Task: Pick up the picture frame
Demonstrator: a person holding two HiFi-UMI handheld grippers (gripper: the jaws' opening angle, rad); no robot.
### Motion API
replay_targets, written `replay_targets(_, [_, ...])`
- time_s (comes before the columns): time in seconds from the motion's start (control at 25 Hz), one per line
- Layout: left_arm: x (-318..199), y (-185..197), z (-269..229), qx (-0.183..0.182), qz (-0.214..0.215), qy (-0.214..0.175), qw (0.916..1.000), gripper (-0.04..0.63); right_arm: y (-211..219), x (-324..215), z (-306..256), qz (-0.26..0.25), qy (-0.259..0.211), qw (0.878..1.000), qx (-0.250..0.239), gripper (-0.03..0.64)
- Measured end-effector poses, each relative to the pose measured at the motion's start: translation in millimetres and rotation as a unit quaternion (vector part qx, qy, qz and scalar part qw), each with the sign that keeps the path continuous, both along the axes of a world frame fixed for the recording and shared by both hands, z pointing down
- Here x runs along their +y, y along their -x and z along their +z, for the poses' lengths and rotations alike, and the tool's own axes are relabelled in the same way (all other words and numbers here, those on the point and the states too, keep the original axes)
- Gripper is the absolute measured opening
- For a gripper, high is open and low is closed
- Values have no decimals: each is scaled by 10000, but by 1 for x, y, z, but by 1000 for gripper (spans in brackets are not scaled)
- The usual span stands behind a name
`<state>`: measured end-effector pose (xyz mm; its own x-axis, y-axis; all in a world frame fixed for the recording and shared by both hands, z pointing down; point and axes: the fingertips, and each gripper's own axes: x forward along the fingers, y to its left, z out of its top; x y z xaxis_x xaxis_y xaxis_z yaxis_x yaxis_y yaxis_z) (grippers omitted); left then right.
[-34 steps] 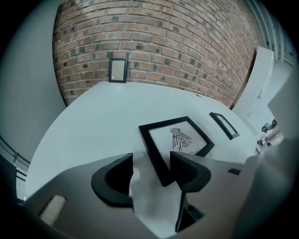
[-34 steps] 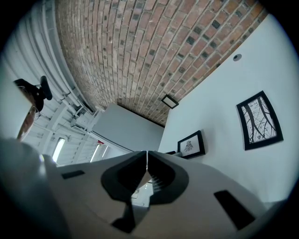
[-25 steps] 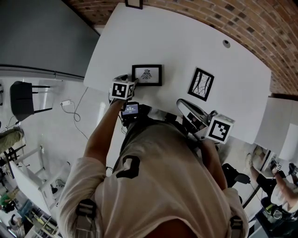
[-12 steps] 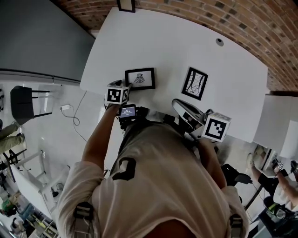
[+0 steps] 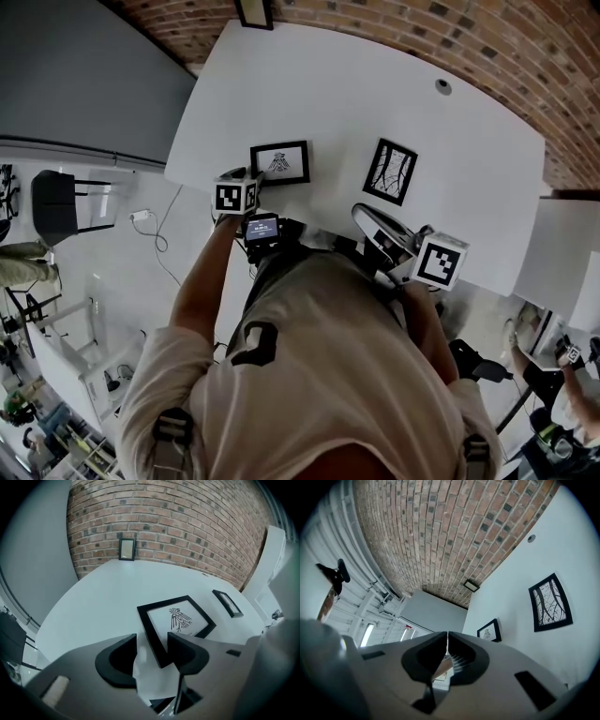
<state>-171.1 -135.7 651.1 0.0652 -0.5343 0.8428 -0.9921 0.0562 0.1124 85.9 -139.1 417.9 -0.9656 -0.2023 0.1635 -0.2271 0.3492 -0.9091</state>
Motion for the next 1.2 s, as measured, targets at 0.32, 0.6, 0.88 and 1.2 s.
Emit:
replay_targets(0.32, [13, -4, -1, -71, -349, 52, 9994, 202, -10, 10, 12, -437, 153, 9989, 109, 6])
replay_targets(0.6, [19, -4, 1, 144, -744, -135, 9970, 202, 5, 24, 19, -702, 353, 9969, 74, 6])
replay_targets(0.88, [33, -8, 1, 304, -492, -302, 9979, 204, 46, 37, 11, -701, 495, 9963, -62, 6])
replay_targets(1.2, [47, -4, 1, 185, -624, -413, 9970, 227, 71, 52, 16, -832, 589, 9947, 148, 6])
